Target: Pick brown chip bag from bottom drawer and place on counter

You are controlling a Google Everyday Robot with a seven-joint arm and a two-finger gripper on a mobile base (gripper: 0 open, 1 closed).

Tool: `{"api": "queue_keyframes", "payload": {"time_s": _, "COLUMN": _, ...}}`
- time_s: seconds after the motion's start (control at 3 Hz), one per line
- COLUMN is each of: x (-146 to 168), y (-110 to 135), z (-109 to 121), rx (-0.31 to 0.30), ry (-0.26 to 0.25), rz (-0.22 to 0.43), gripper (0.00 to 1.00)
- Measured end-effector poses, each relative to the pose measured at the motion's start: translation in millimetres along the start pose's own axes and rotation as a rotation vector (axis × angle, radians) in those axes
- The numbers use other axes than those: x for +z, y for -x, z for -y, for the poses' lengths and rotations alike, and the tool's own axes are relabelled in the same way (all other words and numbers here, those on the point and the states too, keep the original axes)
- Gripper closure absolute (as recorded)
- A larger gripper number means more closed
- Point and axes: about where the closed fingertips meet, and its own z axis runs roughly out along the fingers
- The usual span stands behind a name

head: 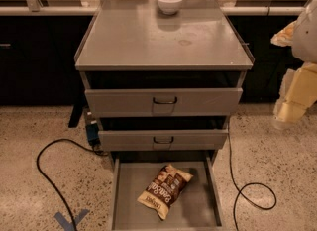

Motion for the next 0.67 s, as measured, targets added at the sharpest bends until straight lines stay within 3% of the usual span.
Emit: {"api": "queue_keyframes", "payload": {"time_s": 0.67, "x": 14, "y": -5, "z": 0, "rx": 0.002, "ry": -0.002, "rz": 0.01, "gripper": 0.0}}
